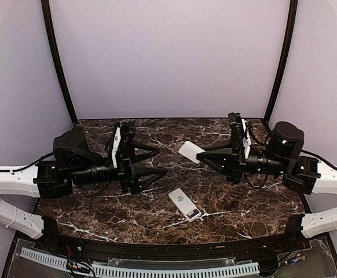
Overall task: Load the batteries into the remote control
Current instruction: Pass from the left arm to the right, then pass from the right arm to the left
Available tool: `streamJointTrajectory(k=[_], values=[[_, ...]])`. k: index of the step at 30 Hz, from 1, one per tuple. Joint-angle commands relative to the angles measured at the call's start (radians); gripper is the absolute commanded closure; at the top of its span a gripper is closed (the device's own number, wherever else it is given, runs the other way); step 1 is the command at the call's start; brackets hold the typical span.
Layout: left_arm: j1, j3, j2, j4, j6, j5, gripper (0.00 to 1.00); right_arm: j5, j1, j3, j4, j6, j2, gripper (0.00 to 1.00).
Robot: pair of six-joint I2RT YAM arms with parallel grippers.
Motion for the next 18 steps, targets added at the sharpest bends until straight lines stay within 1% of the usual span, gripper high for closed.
streamJointTrajectory(k=[1,2,4,7,10,18], values=[[0.025,-0.074,0.003,0.404,-0.236,-0.002,0.33,0.116,0.002,-0.084,0.475,0.225,0.008,1.0],[0.025,-0.05,0.033,0.423,-0.266,0.009,0.39,0.121,0.004,-0.083,0.531,0.233,0.02,1.0],[0.026,-0.009,0.085,0.449,-0.298,0.052,0.45,0.129,0.004,-0.067,0.568,0.235,0.043,1.0],[0.026,0.018,0.149,0.518,-0.344,0.082,0.47,0.119,0.005,-0.049,0.612,0.231,0.071,1.0],[0.026,0.03,0.183,0.621,-0.39,0.086,0.49,0.104,0.004,-0.04,0.629,0.233,0.09,1.0],[0.036,0.063,0.246,0.729,-0.441,0.097,0.53,0.087,0.006,-0.049,0.628,0.25,0.097,1.0]])
